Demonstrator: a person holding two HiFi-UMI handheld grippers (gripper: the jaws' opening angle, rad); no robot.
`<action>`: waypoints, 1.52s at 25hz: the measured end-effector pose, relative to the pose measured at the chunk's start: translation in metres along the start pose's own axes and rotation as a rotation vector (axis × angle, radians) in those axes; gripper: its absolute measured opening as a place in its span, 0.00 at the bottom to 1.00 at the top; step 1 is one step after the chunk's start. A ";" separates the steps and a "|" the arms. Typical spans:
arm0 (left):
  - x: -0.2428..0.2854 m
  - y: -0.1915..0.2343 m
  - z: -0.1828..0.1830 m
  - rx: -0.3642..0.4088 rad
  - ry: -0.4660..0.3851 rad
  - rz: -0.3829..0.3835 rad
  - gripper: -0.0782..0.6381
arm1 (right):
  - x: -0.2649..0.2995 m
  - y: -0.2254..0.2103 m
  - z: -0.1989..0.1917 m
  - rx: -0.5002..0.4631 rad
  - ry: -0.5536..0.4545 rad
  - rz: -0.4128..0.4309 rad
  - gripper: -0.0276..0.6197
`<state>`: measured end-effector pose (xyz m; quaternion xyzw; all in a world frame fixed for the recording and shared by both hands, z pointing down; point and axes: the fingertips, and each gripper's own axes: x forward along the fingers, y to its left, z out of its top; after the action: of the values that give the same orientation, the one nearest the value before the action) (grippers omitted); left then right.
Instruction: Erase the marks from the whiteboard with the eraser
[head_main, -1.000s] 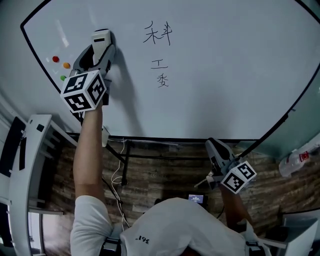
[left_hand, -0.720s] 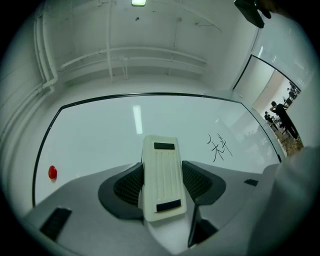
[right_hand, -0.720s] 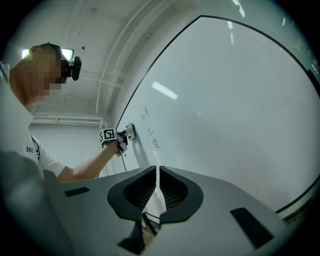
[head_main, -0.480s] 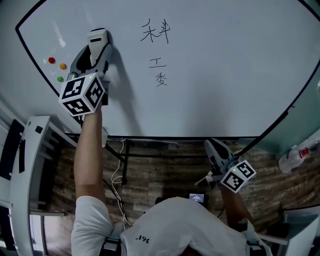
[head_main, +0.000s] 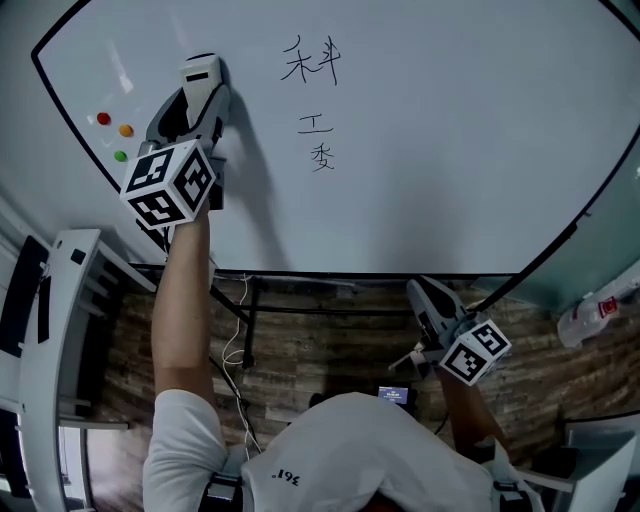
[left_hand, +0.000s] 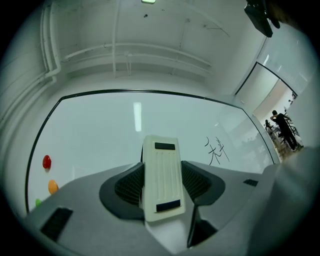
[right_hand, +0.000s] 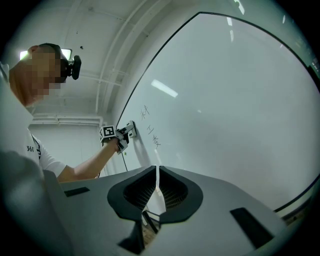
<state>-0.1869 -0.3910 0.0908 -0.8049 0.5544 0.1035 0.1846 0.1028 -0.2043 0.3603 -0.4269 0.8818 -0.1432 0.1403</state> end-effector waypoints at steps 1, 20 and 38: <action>0.000 -0.001 0.001 -0.004 -0.003 0.004 0.45 | -0.001 -0.001 0.000 0.000 0.000 -0.003 0.09; 0.020 -0.071 0.006 -0.076 -0.011 -0.022 0.45 | -0.024 -0.023 0.012 0.012 0.002 0.013 0.09; 0.039 -0.133 0.017 -0.105 -0.037 -0.056 0.45 | -0.042 -0.041 0.018 0.015 0.003 0.020 0.09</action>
<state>-0.0480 -0.3754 0.0849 -0.8266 0.5221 0.1420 0.1551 0.1635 -0.1980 0.3640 -0.4166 0.8853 -0.1488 0.1435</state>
